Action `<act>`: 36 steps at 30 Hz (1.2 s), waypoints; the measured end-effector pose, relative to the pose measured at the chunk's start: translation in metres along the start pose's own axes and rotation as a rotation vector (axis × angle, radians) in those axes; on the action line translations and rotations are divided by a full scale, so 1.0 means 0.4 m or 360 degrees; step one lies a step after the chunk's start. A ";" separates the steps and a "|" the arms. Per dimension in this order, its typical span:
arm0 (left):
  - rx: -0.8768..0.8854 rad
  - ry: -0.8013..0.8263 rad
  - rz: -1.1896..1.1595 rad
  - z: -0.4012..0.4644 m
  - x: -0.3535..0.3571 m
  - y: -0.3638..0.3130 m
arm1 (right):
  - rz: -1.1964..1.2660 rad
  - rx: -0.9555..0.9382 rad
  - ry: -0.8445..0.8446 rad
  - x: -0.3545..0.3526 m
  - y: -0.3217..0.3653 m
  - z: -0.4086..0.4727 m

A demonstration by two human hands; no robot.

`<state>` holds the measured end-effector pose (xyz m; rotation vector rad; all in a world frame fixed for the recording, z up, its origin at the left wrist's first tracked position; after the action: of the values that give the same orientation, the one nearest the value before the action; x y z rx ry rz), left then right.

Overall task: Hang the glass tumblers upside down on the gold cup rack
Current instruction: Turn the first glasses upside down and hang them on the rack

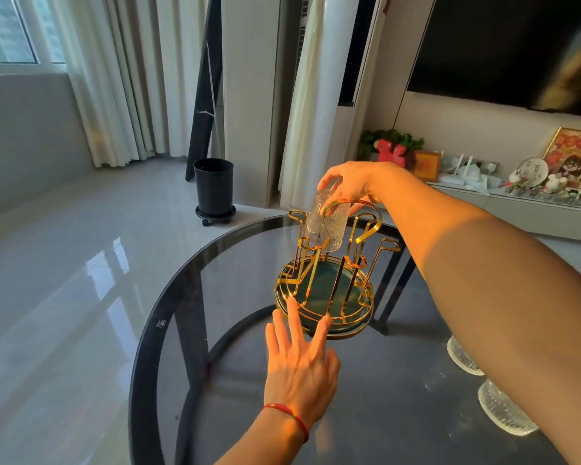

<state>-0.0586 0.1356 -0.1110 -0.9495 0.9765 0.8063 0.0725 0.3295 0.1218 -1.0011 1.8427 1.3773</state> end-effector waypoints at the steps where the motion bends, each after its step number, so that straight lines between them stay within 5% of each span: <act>1: -0.0002 0.0010 0.0008 -0.001 0.002 -0.001 | -0.0056 0.0021 0.0052 0.001 0.007 0.004; 9: -0.0010 -0.0090 -0.0035 0.001 0.016 -0.002 | -0.0113 0.0110 0.0337 0.003 0.021 0.030; 17: -0.0016 -0.0007 -0.0010 0.005 0.024 0.003 | -0.0056 0.0034 0.0267 0.011 0.008 0.016; 23: 0.0010 0.0036 0.0046 0.008 -0.003 0.006 | 0.0385 -0.0362 -0.0559 -0.001 -0.075 -0.097; 29: 0.0207 -0.0266 -0.0014 -0.006 -0.059 -0.075 | 0.0729 -0.0326 -0.1071 0.109 -0.296 -0.410; 32: 0.0415 -0.0322 -0.0269 -0.023 -0.070 -0.143 | 0.0529 -0.0214 -0.1186 0.209 -0.396 -0.561; 36: 0.0643 -0.0283 -0.0854 -0.053 -0.074 -0.207 | -0.0251 0.0061 -0.1365 0.279 -0.524 -0.678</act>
<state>-0.0024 0.0814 -0.0657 -0.7212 0.6485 0.2217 0.1833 0.0099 -0.0028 -0.4013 1.1135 1.3659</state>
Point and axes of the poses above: each hand's wrist, its own z-axis towards the middle knuckle, its own x-axis out of the palm, y = z × x, the point moved 1 cm from there along z, towards the middle knuckle, and after that the axes turned 4 degrees about x, right-handed, at the moved point
